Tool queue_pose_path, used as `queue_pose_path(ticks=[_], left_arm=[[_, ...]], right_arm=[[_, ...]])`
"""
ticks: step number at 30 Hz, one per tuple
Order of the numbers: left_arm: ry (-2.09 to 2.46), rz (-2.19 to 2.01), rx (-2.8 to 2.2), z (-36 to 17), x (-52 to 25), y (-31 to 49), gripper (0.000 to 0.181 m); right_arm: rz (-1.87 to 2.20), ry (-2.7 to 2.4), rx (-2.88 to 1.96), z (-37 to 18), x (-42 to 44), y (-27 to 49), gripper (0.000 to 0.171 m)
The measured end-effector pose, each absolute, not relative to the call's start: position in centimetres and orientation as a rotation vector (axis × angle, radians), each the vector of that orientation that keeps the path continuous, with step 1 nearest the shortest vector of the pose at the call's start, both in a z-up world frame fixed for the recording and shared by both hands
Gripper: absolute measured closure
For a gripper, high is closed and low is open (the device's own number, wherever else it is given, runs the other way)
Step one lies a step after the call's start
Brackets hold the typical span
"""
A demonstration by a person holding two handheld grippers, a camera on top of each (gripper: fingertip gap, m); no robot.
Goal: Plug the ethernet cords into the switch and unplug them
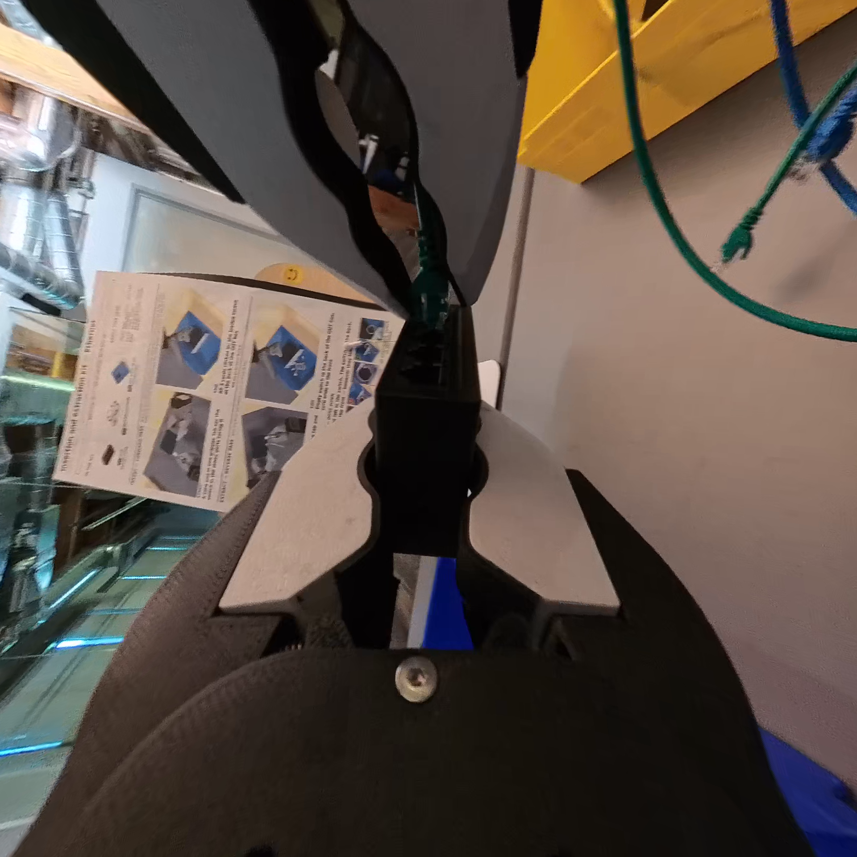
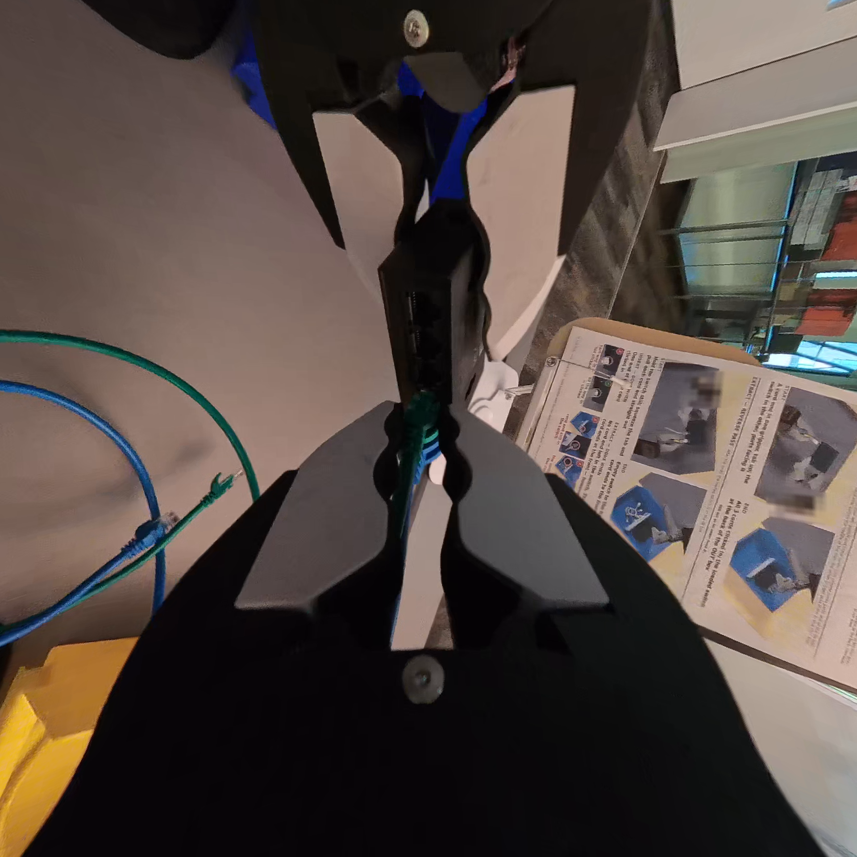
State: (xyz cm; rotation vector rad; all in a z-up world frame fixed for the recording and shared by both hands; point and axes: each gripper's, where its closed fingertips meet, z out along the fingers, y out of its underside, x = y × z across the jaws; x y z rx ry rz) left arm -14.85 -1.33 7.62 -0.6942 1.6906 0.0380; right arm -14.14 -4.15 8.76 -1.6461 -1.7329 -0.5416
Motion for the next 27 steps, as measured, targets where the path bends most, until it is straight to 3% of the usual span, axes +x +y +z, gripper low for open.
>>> queue_pose_path(ticks=[18,27], left_arm=[[1.784,-0.055,-0.710,4.2,-12.7,-1.6,0.151],[1.517,0.042,-0.627,6.6,-12.4,-0.9,0.152]], right_arm=[[-0.489,-1.797,-1.788,5.8,-12.1,-5.0,0.155],[-0.778,-1.632,-1.531,8.4,-12.5,-4.0,0.157]])
